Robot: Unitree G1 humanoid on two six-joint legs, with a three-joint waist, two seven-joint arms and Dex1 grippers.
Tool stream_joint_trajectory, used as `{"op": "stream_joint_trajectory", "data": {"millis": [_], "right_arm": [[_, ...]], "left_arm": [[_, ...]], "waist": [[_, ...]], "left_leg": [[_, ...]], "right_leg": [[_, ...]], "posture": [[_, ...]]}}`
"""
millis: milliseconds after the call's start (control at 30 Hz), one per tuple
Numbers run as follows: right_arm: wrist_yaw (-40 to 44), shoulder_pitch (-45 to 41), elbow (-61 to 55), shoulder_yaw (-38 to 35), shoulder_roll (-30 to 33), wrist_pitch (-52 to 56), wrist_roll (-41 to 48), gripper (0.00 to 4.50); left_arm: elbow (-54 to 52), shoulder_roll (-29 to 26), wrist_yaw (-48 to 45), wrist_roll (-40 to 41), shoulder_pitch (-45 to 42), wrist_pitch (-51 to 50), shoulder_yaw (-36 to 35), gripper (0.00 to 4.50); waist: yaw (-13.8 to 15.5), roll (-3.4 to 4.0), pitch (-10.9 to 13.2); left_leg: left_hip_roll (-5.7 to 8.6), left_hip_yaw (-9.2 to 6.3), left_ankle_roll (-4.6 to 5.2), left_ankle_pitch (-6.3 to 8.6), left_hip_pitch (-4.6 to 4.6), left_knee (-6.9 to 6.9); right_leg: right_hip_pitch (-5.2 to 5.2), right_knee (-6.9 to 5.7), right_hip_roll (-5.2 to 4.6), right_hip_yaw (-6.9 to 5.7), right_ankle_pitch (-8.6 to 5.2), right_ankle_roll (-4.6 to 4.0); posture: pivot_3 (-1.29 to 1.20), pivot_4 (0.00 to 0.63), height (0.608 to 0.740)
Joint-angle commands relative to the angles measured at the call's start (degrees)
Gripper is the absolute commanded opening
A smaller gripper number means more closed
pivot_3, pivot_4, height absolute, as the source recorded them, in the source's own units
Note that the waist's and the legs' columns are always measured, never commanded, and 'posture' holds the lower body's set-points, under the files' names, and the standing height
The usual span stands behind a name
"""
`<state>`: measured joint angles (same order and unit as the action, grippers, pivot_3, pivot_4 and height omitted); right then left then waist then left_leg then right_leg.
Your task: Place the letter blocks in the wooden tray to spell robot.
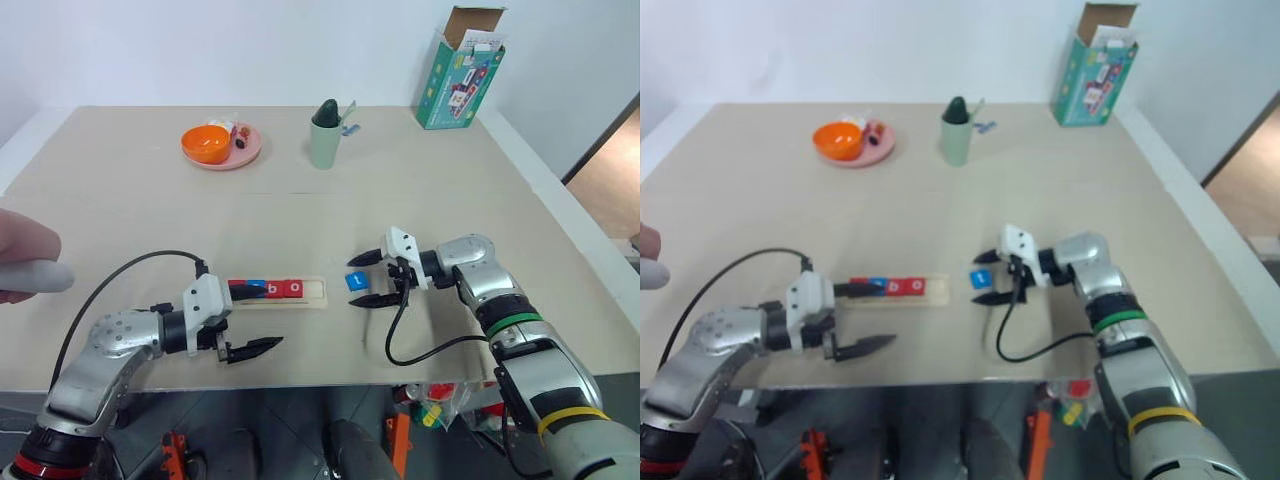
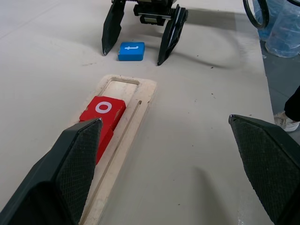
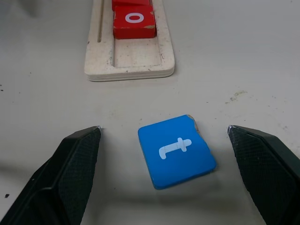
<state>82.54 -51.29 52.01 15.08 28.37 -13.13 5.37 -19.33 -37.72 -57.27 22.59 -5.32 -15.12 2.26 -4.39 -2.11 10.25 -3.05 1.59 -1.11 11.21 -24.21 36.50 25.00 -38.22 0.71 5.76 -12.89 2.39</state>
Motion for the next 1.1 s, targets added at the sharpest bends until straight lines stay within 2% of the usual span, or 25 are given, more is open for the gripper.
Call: {"op": "stream_joint_trajectory", "data": {"millis": [33,67,367,533,633,1100], "right_arm": [[0.43,-2.18,3.14,-1.46,-0.25,-2.74,-1.08,4.48],[0.12,-2.38,4.05,-1.7,-0.42,-3.38,-1.22,4.24],[1.47,-2.78,6.45,-4.02,-1.38,-2.9,-0.94,4.24],[2.47,-2.39,4.97,-7.55,-2.95,0.99,2.58,4.24],[3.25,-1.08,3.95,-7.11,-2.6,-2.9,1.41,3.43],[0.64,-1.45,7.27,-7.24,-1.58,-6.82,-1.08,3.43]], "left_arm": [[-2.78,-0.76,0.36,0.88,0.27,-0.05,-1.37,4.5],[-2.83,-0.79,0.41,0.88,0.3,-0.08,-1.36,4.5],[-2.14,-0.97,0.42,0.87,-0.4,-0.14,-1.17,4.5],[-1.47,-0.77,0.18,0.81,-1.34,-0.09,-0.78,4.5],[-1.22,-0.79,-0.07,0.79,-1.61,-0.06,-0.61,4.5],[0.5,-0.53,-0.99,0.33,-2.85,0.16,-0.28,4.5]], "waist": [[-0.01,0.0,0.0],[-0.02,0.0,0.0],[-0.04,0.0,0.0],[-0.04,0.0,0.0],[-0.04,0.0,0.0],[-0.05,0.0,0.0]], "left_leg": [[0.0,0.0,-0.01,0.0,0.01,0.0],[0.0,-0.01,-0.01,-0.01,0.01,0.0],[-0.01,0.0,-0.05,-0.04,0.11,0.04],[-0.01,0.0,-0.04,-0.05,0.11,0.04],[-0.01,-0.02,-0.04,-0.05,0.11,0.04],[0.0,-0.01,-0.05,-0.05,0.1,0.03]], "right_leg": [[0.0,0.0,0.0,-0.01,0.01,-0.02],[0.0,-0.01,0.01,-0.02,0.01,-0.03],[-0.07,-0.02,0.01,-0.01,0.08,-0.07],[-0.07,-0.03,0.02,-0.01,0.1,-0.08],[-0.07,-0.04,0.02,-0.02,0.11,-0.06],[-0.07,-0.04,0.02,-0.01,0.12,-0.05]], "posture": [[0.0,0.15,0.74],[0.0,0.15,0.74],[0.0,0.15,0.74],[0.0,0.15,0.74],[0.0,0.15,0.74],[0.0,0.15,0.74]]}}
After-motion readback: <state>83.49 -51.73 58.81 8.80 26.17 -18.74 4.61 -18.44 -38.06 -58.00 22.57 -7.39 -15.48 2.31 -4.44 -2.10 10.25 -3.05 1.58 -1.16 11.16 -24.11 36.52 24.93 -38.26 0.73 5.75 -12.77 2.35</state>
